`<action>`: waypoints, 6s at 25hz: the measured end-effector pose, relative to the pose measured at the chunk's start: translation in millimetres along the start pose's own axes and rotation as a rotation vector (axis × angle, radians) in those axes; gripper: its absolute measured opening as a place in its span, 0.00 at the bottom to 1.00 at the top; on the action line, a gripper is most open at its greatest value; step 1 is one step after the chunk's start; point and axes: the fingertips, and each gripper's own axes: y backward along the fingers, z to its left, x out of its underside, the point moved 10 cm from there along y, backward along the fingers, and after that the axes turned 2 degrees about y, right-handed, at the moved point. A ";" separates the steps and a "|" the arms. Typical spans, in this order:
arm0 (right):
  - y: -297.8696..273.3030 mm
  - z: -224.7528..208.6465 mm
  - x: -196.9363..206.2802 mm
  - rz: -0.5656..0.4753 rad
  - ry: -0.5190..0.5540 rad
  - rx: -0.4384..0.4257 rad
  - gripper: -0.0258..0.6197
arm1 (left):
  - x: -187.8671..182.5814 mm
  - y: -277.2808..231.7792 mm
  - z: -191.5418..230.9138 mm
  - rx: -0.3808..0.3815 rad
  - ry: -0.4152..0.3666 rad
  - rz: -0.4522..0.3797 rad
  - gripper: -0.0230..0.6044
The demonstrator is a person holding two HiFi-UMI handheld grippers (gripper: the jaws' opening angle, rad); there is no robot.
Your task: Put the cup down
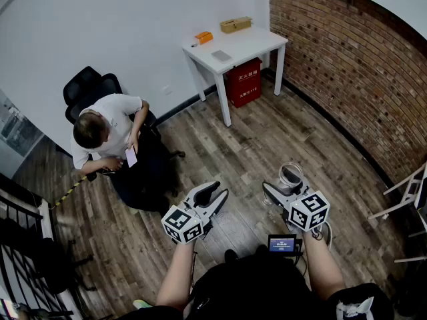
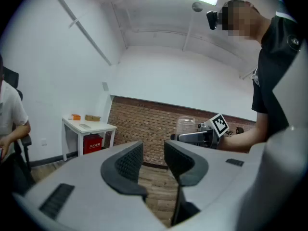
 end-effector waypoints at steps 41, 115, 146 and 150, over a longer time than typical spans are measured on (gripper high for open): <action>-5.3 -6.6 -1.4 -0.018 -0.031 0.014 0.58 | 1.2 -6.5 5.6 0.014 0.004 0.014 0.26; -326.1 -246.6 -86.9 0.037 -0.105 0.102 0.58 | -75.4 -237.6 361.6 0.019 0.052 0.055 0.25; -663.8 -523.1 -182.0 0.067 -0.111 -0.176 0.58 | -162.9 -497.3 631.1 -0.131 0.065 0.027 0.25; -684.4 -533.1 -187.8 0.072 -0.112 -0.191 0.58 | -167.8 -506.7 648.6 -0.139 0.069 0.022 0.25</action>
